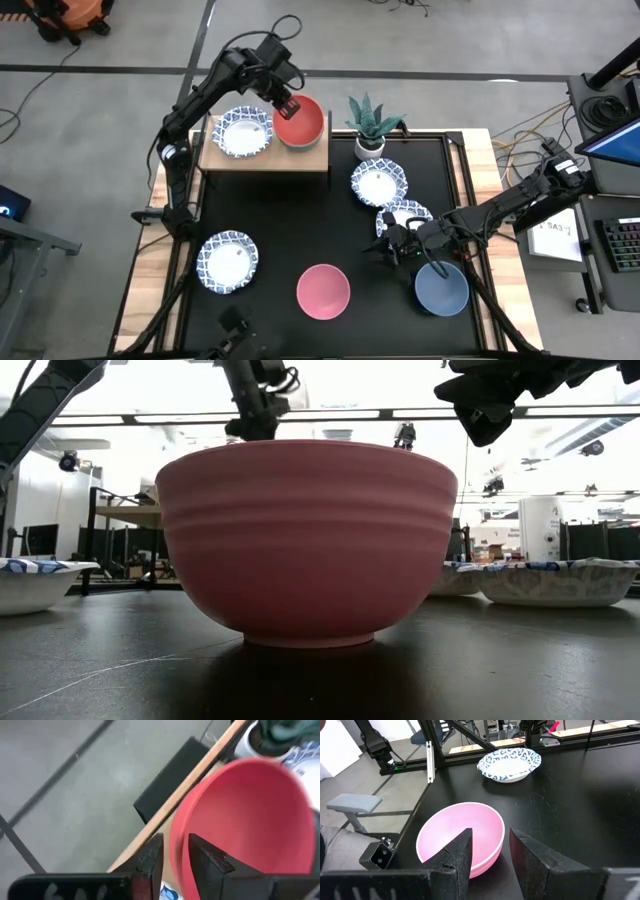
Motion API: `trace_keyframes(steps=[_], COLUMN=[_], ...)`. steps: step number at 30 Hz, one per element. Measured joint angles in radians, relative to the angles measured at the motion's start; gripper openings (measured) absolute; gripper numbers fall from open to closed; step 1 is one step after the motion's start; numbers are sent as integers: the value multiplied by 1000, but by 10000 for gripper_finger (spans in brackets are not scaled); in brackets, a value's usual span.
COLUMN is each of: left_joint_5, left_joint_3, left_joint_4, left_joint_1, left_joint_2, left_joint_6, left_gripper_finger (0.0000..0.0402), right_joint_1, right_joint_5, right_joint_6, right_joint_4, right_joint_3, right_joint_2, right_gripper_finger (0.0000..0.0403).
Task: Place and stack bowls onto a shelf
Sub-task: Stack the red bowl on top of the green bowl on the shelf
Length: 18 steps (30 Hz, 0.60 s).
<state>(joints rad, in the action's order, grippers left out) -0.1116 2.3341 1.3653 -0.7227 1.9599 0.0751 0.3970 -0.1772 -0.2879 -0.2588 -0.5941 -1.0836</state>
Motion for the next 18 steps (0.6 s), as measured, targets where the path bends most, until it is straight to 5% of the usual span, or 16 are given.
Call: trace_keyframes(steps=[3, 9, 18], left_joint_5=[13, 239, 233], left_joint_3=[8, -10, -92], left_joint_4=[-18, -115, -320], left_joint_1=[2, 7, 13], left_joint_2=[-32, -95, -111], left_joint_6=[59, 160, 182], left_gripper_finger=[77, 75, 75], right_joint_1=[0, 0, 0], right_joint_5=[0, -6, -8], right_joint_6=[0, 2, 2], right_joint_4=[0, 0, -1], right_joint_3=[0, 0, 11], right_joint_2=[0, 0, 0], right_gripper_finger=[118, 118, 118])
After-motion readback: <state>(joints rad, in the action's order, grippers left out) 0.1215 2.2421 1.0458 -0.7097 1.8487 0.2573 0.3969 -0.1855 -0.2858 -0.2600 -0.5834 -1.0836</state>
